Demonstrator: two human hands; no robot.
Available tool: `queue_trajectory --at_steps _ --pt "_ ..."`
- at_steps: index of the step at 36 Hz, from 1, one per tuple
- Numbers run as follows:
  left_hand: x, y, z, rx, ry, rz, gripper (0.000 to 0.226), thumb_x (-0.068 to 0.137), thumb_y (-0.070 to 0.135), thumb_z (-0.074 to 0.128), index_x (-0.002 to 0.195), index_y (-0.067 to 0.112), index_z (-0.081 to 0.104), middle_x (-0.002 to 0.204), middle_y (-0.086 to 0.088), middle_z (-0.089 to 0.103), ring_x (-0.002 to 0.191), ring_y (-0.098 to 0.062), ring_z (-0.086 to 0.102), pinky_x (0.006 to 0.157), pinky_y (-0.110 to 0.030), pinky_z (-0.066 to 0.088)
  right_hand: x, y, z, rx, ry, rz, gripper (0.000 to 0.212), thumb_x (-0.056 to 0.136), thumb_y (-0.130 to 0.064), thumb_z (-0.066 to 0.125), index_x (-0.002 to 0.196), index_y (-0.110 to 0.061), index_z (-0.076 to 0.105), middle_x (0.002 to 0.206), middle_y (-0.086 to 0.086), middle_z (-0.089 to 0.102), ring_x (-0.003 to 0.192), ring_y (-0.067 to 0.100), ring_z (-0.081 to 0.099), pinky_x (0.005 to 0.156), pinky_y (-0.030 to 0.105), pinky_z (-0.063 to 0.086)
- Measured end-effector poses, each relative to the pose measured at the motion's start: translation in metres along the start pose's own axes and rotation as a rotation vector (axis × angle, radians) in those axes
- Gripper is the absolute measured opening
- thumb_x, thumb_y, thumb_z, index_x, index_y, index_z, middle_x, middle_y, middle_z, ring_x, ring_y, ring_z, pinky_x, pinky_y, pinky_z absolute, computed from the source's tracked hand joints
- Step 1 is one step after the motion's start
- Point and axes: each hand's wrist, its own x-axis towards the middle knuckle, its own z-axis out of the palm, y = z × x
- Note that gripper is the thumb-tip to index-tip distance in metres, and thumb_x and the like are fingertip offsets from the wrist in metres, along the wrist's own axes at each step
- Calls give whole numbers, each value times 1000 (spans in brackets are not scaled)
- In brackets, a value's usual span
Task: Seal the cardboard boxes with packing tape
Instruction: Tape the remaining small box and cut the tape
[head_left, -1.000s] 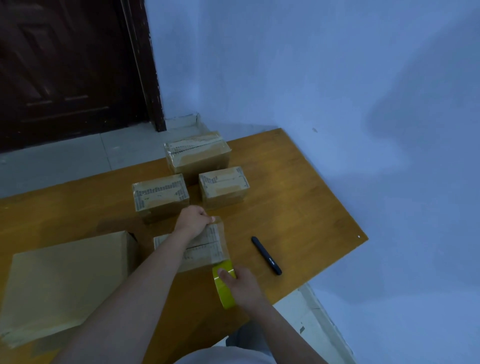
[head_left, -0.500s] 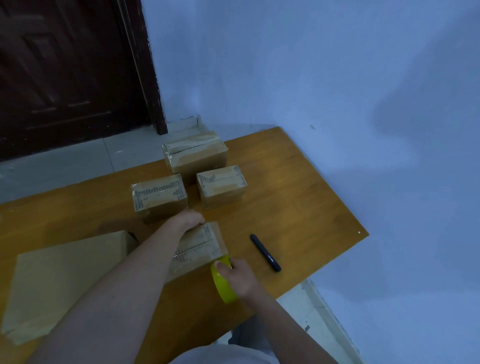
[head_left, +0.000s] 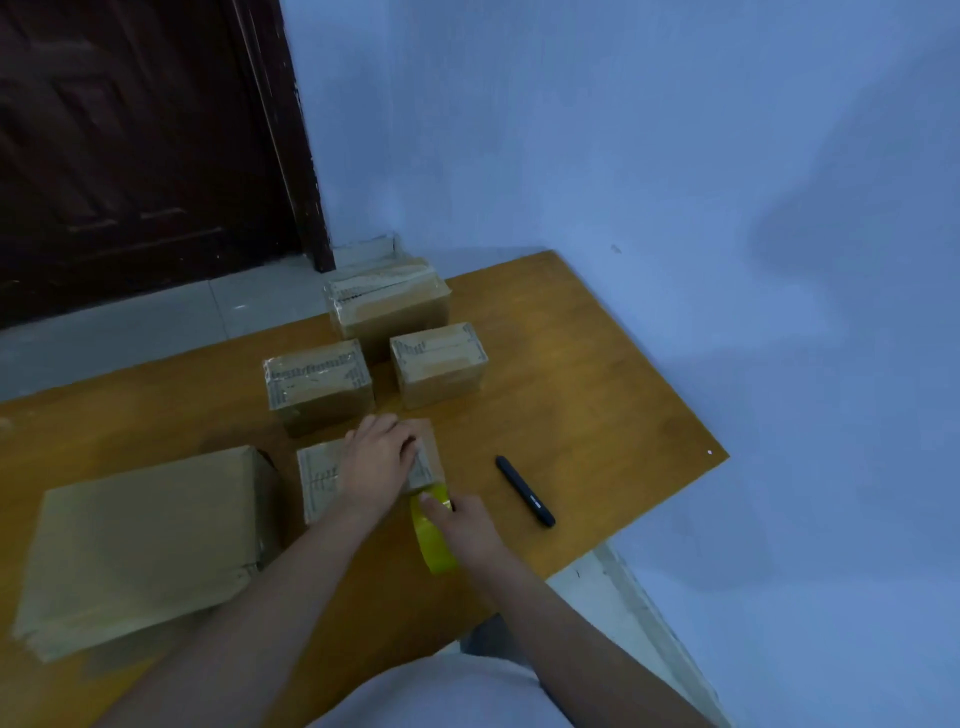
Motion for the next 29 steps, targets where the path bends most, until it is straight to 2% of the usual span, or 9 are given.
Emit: queue_trajectory --at_steps 4,7,11,13,15,18,21,25,29 --pt "-15 -2 3 21 16 48 15 87 18 66 96 9 74 97 -5 64 93 -31 56 77 -42 47 -4 -1 0 3 -10 -17 36 96 -27 53 61 -23 45 52 -12 45 42 -2 41 47 16 33" --pt "-27 -5 2 44 -65 101 29 88 27 64 110 10 72 117 -8 63 112 -32 55 91 -45 47 -6 2 -1 23 -23 -26 28 96 -31 54 68 -24 52 63 -7 50 54 3 48 51 16 37" --pt "-44 -11 -4 49 -264 111 56 99 48 33 148 21 35 156 -3 26 146 -23 19 116 -40 17 -10 3 -5 32 -62 -35 25 95 -38 52 74 -25 56 64 -10 52 53 -1 50 51 11 38" --pt "-48 -14 -7 51 -307 121 75 88 62 5 152 25 20 159 3 11 147 -15 4 118 -33 1 -14 7 -6 46 -96 -56 27 95 -43 51 82 -22 61 66 -9 55 58 1 54 57 14 41" --pt "-48 -15 -9 94 -351 121 81 83 64 -5 153 26 11 160 6 3 146 -9 -5 116 -30 -7 -17 14 -5 74 -144 -41 28 95 -45 50 93 -20 64 76 -1 59 73 14 58 68 26 46" --pt "-46 -13 -12 183 -406 105 64 97 57 9 153 28 2 160 7 -3 146 -9 -10 116 -31 -10 -23 18 -4 119 -180 -36 14 93 -28 53 96 -18 62 83 3 59 81 20 56 74 31 45" --pt "-47 -10 -16 201 -420 99 72 91 63 0 153 28 -1 160 8 -5 146 -9 -11 116 -32 -11 -25 21 -5 132 -174 -50 15 88 -22 55 100 -14 61 86 6 60 82 20 58 74 29 46" --pt "-48 -8 -20 145 -448 64 69 96 63 22 152 32 -1 160 11 -7 146 -7 -12 118 -35 -9 -25 29 -6 149 -169 -76 16 96 -13 52 104 -2 61 89 11 61 82 22 59 76 30 49" --pt "-47 -7 -19 167 -472 56 82 88 74 26 151 34 -6 158 13 -12 145 -7 -14 119 -38 -9 -24 35 -2 215 -170 -30 14 97 -14 51 97 -9 63 85 8 67 77 19 65 72 27 54"
